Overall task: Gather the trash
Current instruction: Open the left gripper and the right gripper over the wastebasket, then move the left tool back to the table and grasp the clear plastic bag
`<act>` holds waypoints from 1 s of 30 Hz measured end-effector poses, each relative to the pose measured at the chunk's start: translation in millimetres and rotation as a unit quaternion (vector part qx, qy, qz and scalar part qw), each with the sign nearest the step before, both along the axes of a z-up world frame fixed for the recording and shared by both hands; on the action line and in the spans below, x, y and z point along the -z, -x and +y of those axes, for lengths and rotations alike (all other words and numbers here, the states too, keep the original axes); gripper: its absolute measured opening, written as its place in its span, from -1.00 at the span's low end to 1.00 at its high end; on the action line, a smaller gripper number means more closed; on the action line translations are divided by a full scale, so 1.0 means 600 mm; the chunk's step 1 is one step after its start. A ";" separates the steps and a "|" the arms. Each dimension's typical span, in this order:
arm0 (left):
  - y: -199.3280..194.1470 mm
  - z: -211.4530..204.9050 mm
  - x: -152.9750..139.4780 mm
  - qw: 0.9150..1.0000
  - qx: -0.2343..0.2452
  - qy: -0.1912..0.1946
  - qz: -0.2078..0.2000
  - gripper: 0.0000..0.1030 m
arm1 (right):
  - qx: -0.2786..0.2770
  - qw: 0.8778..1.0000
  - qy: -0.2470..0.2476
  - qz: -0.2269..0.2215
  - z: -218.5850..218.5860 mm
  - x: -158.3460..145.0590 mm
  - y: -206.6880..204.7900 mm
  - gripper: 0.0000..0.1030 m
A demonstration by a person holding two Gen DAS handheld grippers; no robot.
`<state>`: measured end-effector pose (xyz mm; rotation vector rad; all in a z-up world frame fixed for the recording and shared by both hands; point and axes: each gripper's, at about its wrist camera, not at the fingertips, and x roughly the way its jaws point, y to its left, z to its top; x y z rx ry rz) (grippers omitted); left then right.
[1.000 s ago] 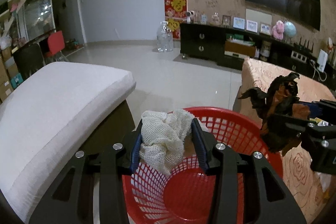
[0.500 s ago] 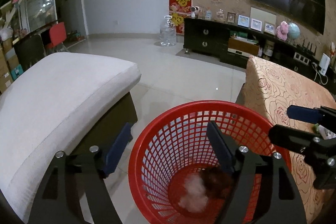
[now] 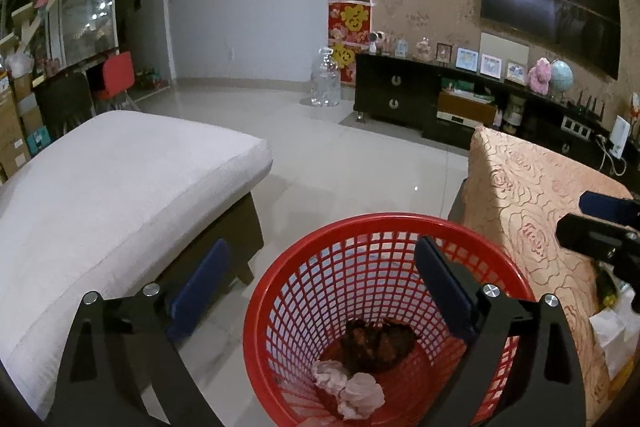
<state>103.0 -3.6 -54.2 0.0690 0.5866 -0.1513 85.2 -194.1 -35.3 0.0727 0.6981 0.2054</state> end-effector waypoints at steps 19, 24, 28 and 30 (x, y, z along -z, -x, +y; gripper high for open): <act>0.018 -0.048 -0.017 0.999 0.033 0.018 -0.014 0.78 | 0.167 0.984 0.024 -0.050 -0.205 -0.036 0.151 0.67; 0.025 -0.071 -0.017 0.999 0.046 0.015 -0.016 0.78 | 0.228 0.971 0.049 -0.056 -0.259 -0.028 0.207 0.69; 0.032 -0.090 -0.020 0.998 0.057 0.014 -0.018 0.78 | 0.261 0.963 0.039 -0.048 -0.299 -0.017 0.241 0.69; 0.037 -0.105 -0.020 0.998 0.066 0.013 -0.019 0.78 | 0.275 0.960 0.034 -0.046 -0.316 -0.011 0.256 0.69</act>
